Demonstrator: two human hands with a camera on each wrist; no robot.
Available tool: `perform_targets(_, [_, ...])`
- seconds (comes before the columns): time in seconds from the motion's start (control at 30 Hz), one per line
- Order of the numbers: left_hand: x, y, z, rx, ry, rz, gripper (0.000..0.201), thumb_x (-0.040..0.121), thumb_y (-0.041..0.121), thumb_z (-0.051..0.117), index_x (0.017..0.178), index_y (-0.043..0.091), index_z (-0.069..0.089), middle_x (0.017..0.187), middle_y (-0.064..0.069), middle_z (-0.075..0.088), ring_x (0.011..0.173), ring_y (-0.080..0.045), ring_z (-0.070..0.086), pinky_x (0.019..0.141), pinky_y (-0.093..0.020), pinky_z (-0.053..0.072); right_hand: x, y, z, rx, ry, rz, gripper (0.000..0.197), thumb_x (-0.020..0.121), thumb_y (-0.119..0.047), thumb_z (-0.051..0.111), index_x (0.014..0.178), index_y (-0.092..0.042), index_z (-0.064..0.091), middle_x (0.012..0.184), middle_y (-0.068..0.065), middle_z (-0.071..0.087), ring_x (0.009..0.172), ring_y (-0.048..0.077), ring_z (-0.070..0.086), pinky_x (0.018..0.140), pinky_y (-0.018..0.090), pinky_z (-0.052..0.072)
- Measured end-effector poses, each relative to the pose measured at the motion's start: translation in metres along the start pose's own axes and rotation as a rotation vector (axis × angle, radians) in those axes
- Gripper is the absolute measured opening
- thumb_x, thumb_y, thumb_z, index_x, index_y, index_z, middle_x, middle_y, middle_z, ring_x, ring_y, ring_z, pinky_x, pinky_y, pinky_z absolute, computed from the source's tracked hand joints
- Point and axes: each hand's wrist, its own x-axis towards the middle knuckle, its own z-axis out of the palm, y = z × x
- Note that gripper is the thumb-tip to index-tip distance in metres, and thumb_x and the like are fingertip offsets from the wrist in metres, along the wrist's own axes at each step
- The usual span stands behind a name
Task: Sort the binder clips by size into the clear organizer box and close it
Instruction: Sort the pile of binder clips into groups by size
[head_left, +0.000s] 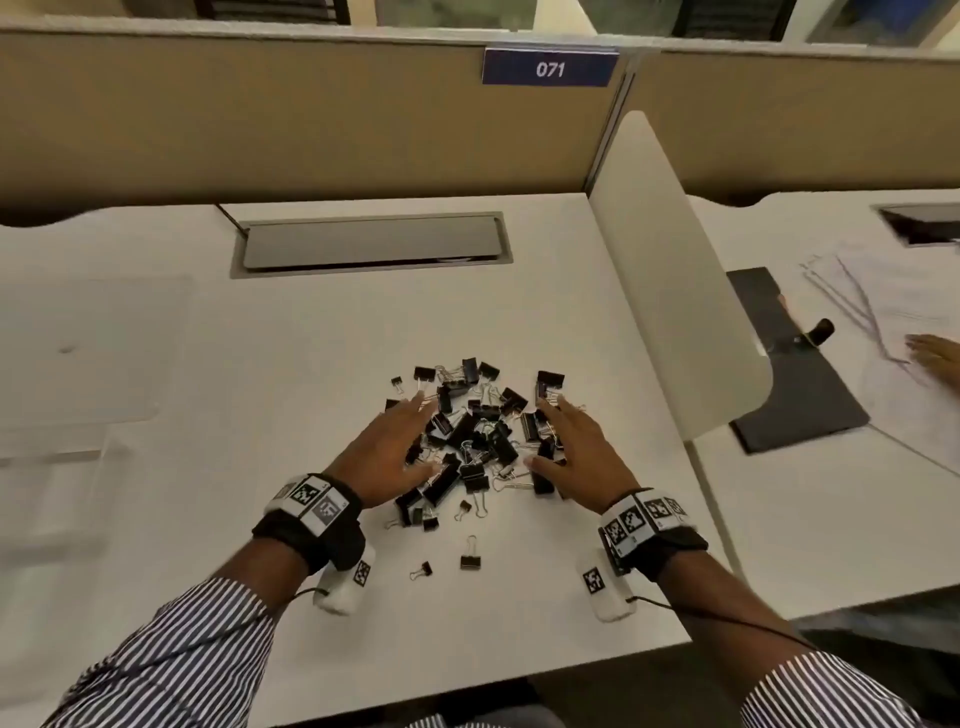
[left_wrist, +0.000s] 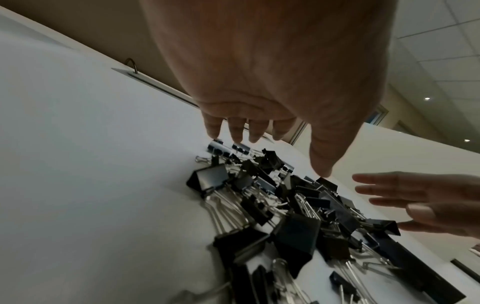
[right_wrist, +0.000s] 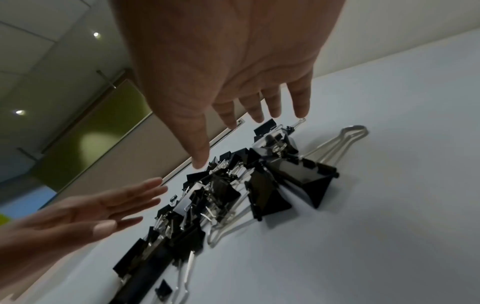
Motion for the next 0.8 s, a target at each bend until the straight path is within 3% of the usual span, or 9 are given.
perform_targets(0.13, [0.012, 0.003, 0.011, 0.08, 0.007, 0.024, 0.088, 0.092, 0.052, 0.053, 0.156, 0.028, -0.003, 0.164, 0.002, -0.009, 0.151, -0.016, -0.004, 0.122, -0.045, 0.011, 0.002, 0.009, 0.008, -0.077, -0.08, 0.021, 0.093, 0.085, -0.054, 0.065, 0.156, -0.032, 0.009, 0.165, 0.003, 0.003, 0.152, 0.024, 0.005, 0.12, 0.044, 0.02])
perform_targets(0.3, [0.022, 0.019, 0.021, 0.191, -0.046, 0.074, 0.09, 0.092, 0.051, 0.055, 0.156, 0.023, -0.002, 0.163, -0.004, -0.01, 0.151, -0.02, -0.005, 0.123, -0.045, 0.009, -0.002, 0.016, 0.022, -0.184, -0.139, 0.03, 0.098, 0.085, -0.053, 0.066, 0.156, -0.033, 0.002, 0.165, 0.003, -0.008, 0.152, 0.028, 0.001, 0.118, 0.046, 0.022])
perform_targets(0.6, [0.028, 0.034, 0.035, 0.481, -0.14, 0.009, 0.085, 0.095, 0.048, 0.048, 0.156, 0.019, -0.004, 0.163, -0.005, -0.012, 0.15, -0.025, -0.012, 0.121, -0.052, 0.003, -0.005, 0.02, 0.032, -0.246, -0.151, 0.013, 0.098, 0.087, -0.054, 0.063, 0.156, -0.032, -0.003, 0.163, 0.005, -0.017, 0.151, 0.031, -0.002, 0.122, 0.047, 0.016])
perform_targets(0.7, [0.028, 0.035, 0.033, 0.516, -0.118, -0.031, 0.08, 0.097, 0.049, 0.044, 0.156, 0.018, 0.001, 0.164, -0.006, -0.004, 0.15, -0.025, -0.007, 0.121, -0.053, 0.004, -0.001, 0.019, 0.026, -0.245, -0.175, 0.016, 0.094, 0.089, -0.055, 0.059, 0.156, -0.032, -0.002, 0.164, 0.007, -0.013, 0.151, 0.031, -0.001, 0.122, 0.047, 0.017])
perform_targets(0.8, [0.025, 0.033, 0.03, 0.53, -0.007, -0.055, 0.071, 0.098, 0.053, 0.038, 0.155, 0.016, 0.017, 0.162, -0.006, 0.018, 0.15, -0.027, 0.008, 0.12, -0.054, 0.009, 0.009, 0.007, 0.013, -0.182, -0.077, -0.015, 0.084, 0.091, -0.051, 0.059, 0.156, -0.03, 0.012, 0.165, 0.006, 0.008, 0.151, 0.029, 0.011, 0.119, 0.045, 0.022])
